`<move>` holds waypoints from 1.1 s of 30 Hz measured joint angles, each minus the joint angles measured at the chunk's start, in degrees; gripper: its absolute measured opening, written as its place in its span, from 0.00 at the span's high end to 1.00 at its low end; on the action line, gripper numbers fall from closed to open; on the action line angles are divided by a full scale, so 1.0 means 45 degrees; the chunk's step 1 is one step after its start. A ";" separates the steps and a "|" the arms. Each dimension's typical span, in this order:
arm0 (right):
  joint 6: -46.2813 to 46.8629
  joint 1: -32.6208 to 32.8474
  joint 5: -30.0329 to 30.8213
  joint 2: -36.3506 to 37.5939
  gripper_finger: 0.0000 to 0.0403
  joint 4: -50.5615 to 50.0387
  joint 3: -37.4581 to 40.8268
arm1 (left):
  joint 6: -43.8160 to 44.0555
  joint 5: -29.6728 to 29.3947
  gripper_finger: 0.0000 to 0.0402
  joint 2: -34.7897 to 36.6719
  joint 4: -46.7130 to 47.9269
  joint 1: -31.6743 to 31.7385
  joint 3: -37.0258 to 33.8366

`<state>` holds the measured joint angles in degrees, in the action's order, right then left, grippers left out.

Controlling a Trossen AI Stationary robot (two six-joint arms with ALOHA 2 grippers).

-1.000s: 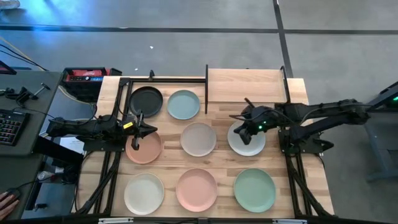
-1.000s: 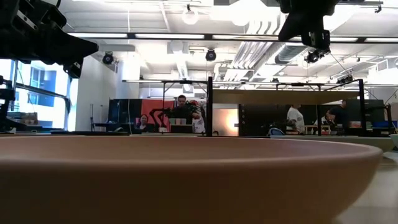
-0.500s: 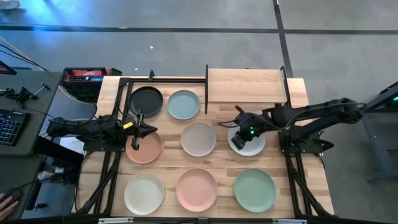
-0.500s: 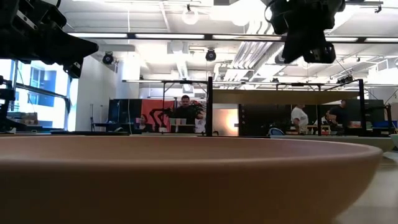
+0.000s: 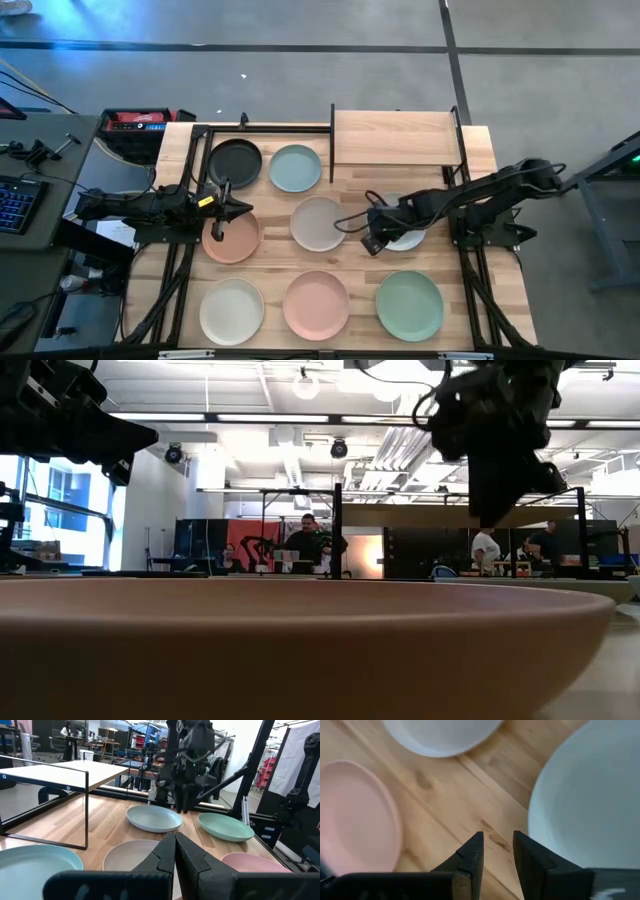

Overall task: Place and stack plates onto a shelf
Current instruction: Put the top right white plate on the shelf

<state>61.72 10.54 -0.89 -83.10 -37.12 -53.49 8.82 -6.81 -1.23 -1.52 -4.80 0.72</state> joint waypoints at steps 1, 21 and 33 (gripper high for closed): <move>0.0046 0.0007 -0.0003 -0.0174 0.78 -0.0003 0.0000 | 0.0000 -0.0001 1.00 0.0003 0.0000 0.0002 0.0002; 0.0610 0.0007 0.0674 -0.2458 0.78 -0.0202 0.0000 | 0.0005 -0.0010 1.00 0.0003 -0.0003 0.0000 0.0002; 0.0615 0.0007 0.0927 -0.2913 0.88 -0.0121 -0.0007 | 0.0005 -0.0005 1.00 0.0001 -0.0005 0.0000 0.0001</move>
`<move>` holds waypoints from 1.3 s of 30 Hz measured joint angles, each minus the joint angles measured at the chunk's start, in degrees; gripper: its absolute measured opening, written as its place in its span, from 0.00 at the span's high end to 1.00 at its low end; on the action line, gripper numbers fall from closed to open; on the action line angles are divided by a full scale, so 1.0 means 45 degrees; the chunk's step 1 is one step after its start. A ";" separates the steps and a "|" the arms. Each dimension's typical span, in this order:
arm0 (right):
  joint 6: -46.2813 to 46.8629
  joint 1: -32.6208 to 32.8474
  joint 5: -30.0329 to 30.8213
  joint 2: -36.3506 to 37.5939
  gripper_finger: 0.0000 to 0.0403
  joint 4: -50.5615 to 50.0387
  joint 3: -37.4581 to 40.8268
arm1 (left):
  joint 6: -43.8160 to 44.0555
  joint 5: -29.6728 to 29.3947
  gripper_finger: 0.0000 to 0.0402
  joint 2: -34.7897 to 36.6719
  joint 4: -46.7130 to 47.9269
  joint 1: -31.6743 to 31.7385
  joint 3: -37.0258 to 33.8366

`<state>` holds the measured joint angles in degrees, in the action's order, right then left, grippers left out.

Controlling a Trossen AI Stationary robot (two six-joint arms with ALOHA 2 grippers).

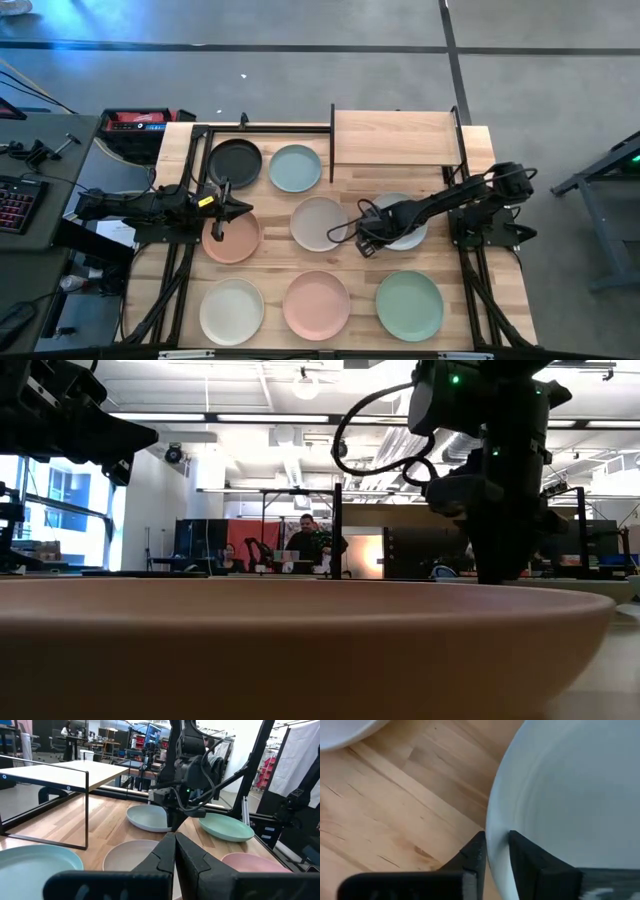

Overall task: Place and stack plates onto a shelf
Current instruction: Put the top right white plate on the shelf

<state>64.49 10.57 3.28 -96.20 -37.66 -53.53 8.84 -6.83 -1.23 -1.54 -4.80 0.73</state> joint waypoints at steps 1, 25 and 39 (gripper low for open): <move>0.0000 0.0000 -0.0002 -0.0016 0.90 0.0024 -0.0009 | 0.0000 0.0000 1.00 -0.0001 0.0005 0.0000 -0.0003; 0.0185 0.0093 -0.0001 -0.0014 1.00 -0.3169 -0.3032 | 0.0010 0.0001 1.00 -0.0001 0.0005 0.0002 -0.0003; 0.0197 0.0539 0.0515 -0.0004 1.00 -0.4060 -0.4868 | 0.0015 0.0000 1.00 -0.0001 0.0005 0.0002 0.0001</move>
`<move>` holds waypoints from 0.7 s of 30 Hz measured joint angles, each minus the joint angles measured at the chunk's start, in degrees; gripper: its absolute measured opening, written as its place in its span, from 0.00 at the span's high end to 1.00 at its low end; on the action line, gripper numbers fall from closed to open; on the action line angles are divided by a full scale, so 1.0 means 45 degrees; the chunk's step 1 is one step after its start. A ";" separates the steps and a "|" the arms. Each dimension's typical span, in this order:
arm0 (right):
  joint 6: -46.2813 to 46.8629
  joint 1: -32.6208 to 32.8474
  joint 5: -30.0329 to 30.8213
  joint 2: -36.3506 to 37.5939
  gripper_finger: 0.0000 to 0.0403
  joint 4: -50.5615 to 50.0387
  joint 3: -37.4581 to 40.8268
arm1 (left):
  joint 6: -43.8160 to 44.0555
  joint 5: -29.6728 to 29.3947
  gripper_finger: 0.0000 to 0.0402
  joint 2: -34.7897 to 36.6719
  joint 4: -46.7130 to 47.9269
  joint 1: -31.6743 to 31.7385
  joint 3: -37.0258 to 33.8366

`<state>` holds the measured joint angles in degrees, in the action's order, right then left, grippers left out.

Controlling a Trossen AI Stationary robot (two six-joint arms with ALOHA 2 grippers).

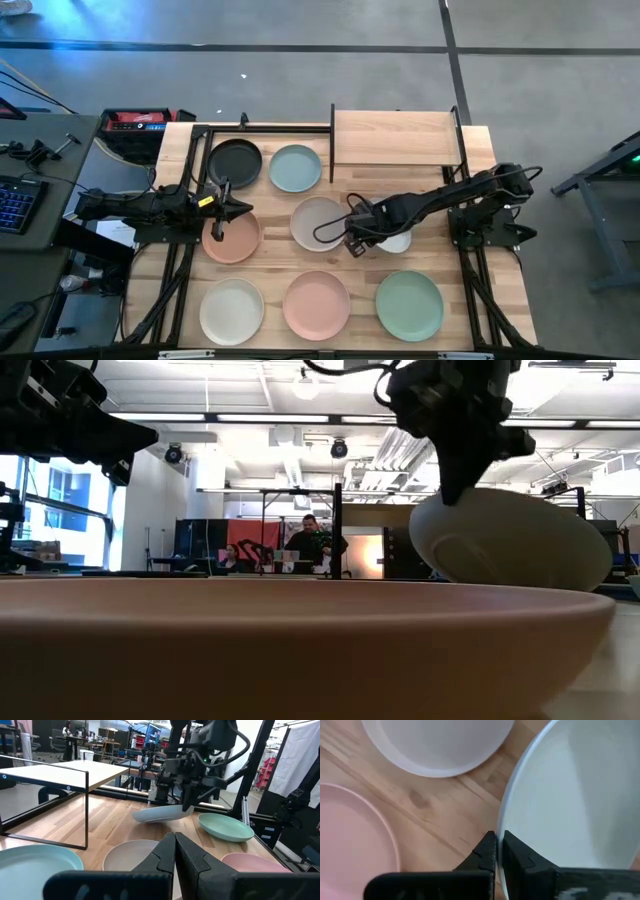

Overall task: Place and stack plates onto a shelf
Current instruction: Put the top right white plate on the shelf

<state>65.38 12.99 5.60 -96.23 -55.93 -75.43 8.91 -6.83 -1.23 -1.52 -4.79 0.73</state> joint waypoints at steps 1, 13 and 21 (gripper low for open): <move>0.0016 0.0043 0.0035 0.0000 1.00 -0.0078 -0.0120 | 0.0004 0.0000 1.00 0.0002 0.0000 0.0000 0.0000; 0.0039 0.0465 0.0404 0.0005 1.00 -0.0756 -0.1701 | 0.0339 -0.0002 1.00 0.0000 -0.0026 -0.0001 -0.0003; -0.0106 0.0747 0.1361 0.0010 1.00 -0.1739 -0.3358 | 0.0339 -0.0014 1.00 0.0005 -0.0519 0.0002 0.0000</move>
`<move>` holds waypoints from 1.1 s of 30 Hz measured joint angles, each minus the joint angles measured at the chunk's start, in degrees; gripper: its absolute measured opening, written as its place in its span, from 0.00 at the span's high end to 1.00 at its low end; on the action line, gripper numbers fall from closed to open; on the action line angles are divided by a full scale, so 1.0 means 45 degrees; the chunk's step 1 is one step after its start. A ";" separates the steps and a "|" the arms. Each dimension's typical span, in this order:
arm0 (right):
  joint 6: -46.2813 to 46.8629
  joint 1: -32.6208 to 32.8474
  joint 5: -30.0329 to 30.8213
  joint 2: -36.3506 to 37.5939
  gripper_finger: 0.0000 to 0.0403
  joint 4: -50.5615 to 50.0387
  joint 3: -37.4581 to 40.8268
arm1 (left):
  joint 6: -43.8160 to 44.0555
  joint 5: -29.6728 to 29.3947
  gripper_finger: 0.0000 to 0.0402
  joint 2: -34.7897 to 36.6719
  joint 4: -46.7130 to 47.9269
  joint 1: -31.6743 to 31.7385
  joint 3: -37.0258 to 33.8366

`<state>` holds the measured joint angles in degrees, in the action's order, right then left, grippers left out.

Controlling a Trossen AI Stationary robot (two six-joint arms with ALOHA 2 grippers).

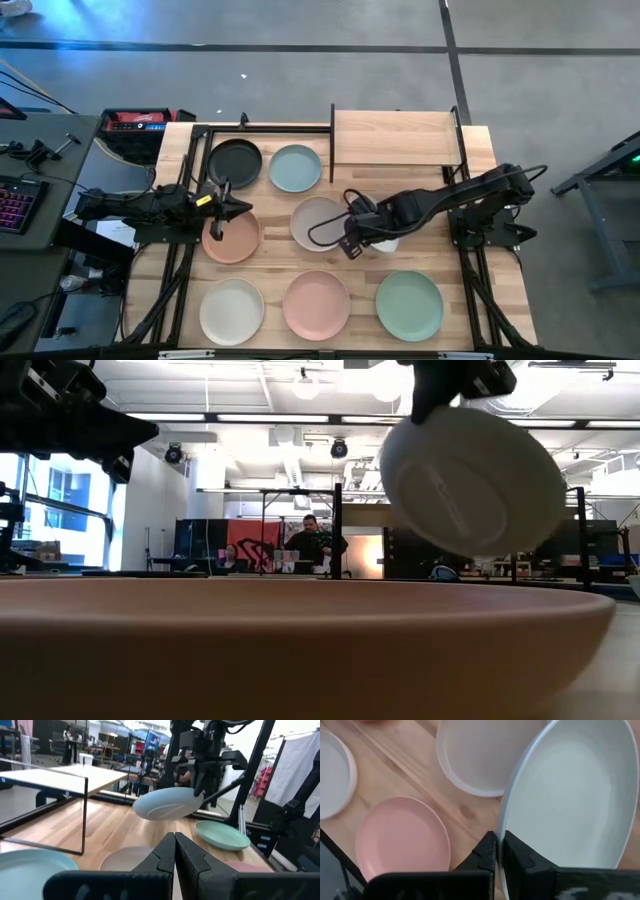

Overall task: Place and stack plates onto a shelf
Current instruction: Put the top right white plate on the shelf

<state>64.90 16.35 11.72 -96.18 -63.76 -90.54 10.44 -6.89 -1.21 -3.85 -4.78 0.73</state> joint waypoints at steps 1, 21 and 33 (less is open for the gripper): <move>-0.0093 0.0034 0.0115 0.0000 1.00 -0.0206 -0.0235 | 0.0000 -0.0049 1.00 0.0000 -0.0032 -0.0005 0.0000; -0.2229 -0.0555 0.3540 0.0019 1.00 -0.4850 -0.4371 | 0.0463 -0.0304 1.00 -0.0005 -0.0078 -0.0002 -0.0003; -0.5322 -0.2238 0.4351 -0.0044 1.00 -0.5831 -0.4289 | 0.0665 -0.0960 1.00 -0.0005 -0.0322 -0.0003 -0.0001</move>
<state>40.95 6.28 31.30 -96.38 -90.00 -109.84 13.43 -11.22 -1.23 -5.30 -4.79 0.73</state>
